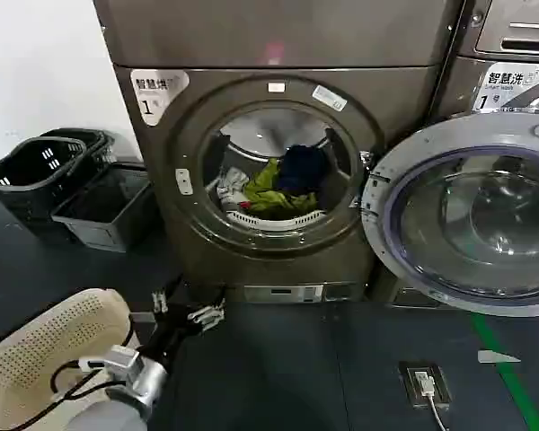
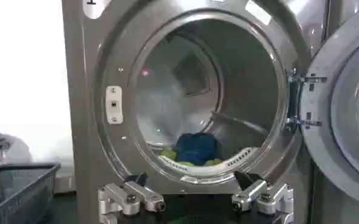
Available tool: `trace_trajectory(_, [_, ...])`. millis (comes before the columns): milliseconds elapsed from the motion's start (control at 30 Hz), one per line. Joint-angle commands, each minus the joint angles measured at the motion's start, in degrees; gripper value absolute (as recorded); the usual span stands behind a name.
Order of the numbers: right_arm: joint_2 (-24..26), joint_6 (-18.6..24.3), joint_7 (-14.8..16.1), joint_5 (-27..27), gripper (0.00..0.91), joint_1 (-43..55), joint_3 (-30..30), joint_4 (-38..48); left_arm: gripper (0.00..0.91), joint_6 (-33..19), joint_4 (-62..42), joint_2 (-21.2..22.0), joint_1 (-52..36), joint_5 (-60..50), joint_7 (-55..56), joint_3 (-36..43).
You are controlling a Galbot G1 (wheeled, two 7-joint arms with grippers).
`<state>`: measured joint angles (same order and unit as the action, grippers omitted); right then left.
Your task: Grasp the clothes from the dryer.
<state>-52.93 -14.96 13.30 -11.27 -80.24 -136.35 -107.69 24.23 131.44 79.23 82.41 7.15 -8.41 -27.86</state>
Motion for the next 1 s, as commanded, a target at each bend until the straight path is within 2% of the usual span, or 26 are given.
trace_trajectory(33, [0.22, 0.98, -0.13, -2.64, 0.907, -0.16, -0.12, 0.06, 0.907, 0.03, 0.34, 0.09, 0.26, 0.22, -0.22, -0.03])
trace_trajectory(367, [-0.76, 1.40, 0.37, -2.96, 0.907, -0.25, 0.41, -0.47, 0.907, -1.65, 0.28, 0.11, 1.70, -0.86, -0.29, 0.10])
trace_trajectory(1000, [-1.24, 1.72, 1.26, -1.81, 0.907, 0.40, 0.20, -0.39, 0.907, -1.72, 0.08, 0.21, 1.47, -2.09, -0.29, 0.08])
